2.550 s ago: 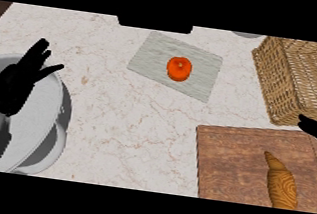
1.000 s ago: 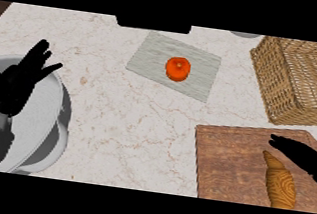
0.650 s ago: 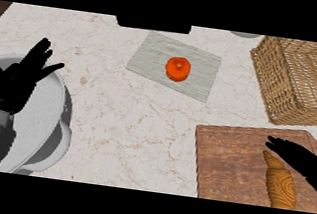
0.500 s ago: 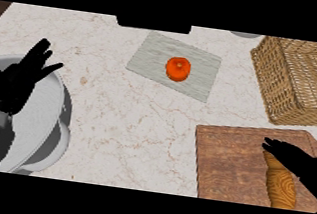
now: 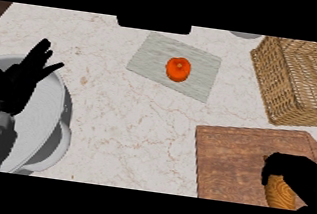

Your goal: Pick the croissant from the cutting board and place it in the basket

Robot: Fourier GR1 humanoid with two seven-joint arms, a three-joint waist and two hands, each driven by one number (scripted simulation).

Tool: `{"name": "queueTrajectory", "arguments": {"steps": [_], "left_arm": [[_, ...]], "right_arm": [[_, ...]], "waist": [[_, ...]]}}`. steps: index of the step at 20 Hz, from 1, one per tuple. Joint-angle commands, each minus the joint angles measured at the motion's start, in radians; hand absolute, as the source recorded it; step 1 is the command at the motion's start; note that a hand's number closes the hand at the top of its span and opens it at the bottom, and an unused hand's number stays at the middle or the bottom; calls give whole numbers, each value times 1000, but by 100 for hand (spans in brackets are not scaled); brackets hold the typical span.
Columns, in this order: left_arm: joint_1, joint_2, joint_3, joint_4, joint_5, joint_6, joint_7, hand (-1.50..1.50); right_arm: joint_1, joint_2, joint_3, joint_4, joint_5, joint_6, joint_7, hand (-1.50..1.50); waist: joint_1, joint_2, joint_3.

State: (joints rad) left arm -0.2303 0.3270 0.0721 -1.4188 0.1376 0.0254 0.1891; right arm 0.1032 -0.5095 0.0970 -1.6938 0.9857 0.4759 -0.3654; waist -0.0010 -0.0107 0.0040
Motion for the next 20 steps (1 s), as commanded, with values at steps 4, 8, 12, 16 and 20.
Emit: {"name": "queueTrajectory", "arguments": {"steps": [4, 8, 12, 16, 20], "left_arm": [[7, 5, 19, 128, -17, -52, -57, 0], [36, 3, 27, 110, -13, -65, -69, 0], [65, 2, 33, 54, -10, -30, -19, 0], [54, 10, 36, 13, 0, -30, 40, 0], [48, 1, 32, -1, 1, -19, 49, 0]], "right_arm": [[15, -4, 20, 16, 52, -25, -45, 150], [20, 26, 36, 41, 75, -49, -46, 150], [299, 88, 112, -155, 59, -156, -84, 150], [413, 113, 149, -185, 44, -215, -137, 150], [539, 133, 85, -365, -216, -97, -203, 150]], "waist": [[-5, 12, -4], [-3, 11, -4], [-27, 5, -4], [-17, 7, -3], [-32, 7, -4]]}}
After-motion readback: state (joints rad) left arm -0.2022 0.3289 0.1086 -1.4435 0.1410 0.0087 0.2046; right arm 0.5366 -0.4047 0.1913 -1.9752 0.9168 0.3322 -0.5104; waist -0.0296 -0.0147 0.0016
